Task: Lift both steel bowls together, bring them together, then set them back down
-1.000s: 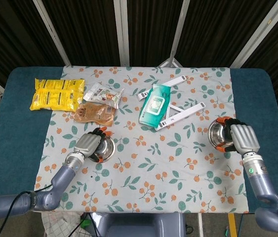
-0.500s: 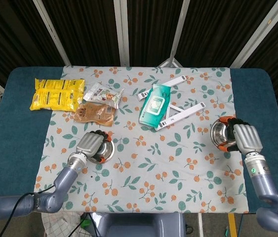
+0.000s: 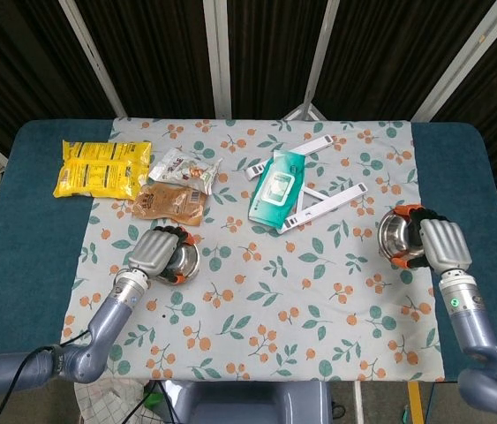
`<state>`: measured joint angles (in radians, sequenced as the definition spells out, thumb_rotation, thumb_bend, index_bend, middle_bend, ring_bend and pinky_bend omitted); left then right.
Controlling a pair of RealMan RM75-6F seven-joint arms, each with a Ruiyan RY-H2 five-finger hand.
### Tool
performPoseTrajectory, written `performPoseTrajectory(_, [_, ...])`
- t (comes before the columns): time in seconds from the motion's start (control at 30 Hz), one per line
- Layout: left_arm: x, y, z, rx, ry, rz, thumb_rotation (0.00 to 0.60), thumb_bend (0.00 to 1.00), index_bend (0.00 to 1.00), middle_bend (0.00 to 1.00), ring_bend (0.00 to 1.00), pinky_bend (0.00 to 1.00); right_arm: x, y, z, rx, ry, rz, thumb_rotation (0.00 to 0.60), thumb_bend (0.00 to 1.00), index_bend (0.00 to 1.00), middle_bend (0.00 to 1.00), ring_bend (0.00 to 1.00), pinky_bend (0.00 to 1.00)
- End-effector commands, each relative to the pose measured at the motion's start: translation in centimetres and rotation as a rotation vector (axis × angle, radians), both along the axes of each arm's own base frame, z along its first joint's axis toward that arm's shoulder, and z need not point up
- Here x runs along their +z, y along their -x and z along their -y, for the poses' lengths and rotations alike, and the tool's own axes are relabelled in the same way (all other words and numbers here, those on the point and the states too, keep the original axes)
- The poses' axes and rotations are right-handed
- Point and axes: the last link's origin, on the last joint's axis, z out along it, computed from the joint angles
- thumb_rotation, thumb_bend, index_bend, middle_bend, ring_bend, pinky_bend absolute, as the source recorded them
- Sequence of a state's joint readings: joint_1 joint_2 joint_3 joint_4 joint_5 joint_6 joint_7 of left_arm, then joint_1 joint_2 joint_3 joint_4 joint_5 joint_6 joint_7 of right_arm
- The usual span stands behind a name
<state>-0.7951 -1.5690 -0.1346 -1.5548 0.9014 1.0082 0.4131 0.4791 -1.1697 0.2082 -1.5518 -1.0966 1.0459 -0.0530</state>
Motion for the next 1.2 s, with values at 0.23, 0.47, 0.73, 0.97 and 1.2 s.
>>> performPoseTrajectory(0.23, [7.2,-1.4,0.3,0.156,-0.075,1.090,0.600,0.01,0.49,0.35,0.26,0.39,0.4,-3.7,2.8,0.087,-0.012,0.300,0.600,0.03,0.39,0.28,0.39,0.34])
performPoseTrajectory(0.47, [8.4,-0.7,-0.6,0.162,-0.101,1.394,0.600,0.01,0.49,0.33,0.24,0.38,-0.1,-6.4,4.6,0.121,-0.023,0.588,0.600,0.03,0.40,0.28,0.39,0.34])
performPoseTrajectory(0.73, [6.1,-1.2,-1.7,0.121,-0.130,1.447,0.600,0.01,0.48,0.33,0.22,0.38,-0.6,-9.6,5.1,0.033,-0.206,1.035,0.600,0.03,0.41,0.29,0.39,0.34])
performPoseTrajectory(0.97, [3.5,-2.6,-1.8,0.093,-0.097,1.403,0.600,0.01,0.48,0.32,0.21,0.37,-0.9,-11.6,4.8,0.042,-0.288,1.205,0.600,0.03,0.41,0.29,0.39,0.34])
performPoseTrajectory(1.2, [1.2,-5.3,-1.0,0.062,-0.043,1.430,0.600,0.01,0.48,0.32,0.21,0.37,-2.3,-13.3,4.3,0.053,-0.350,1.271,0.600,0.03,0.41,0.29,0.39,0.34])
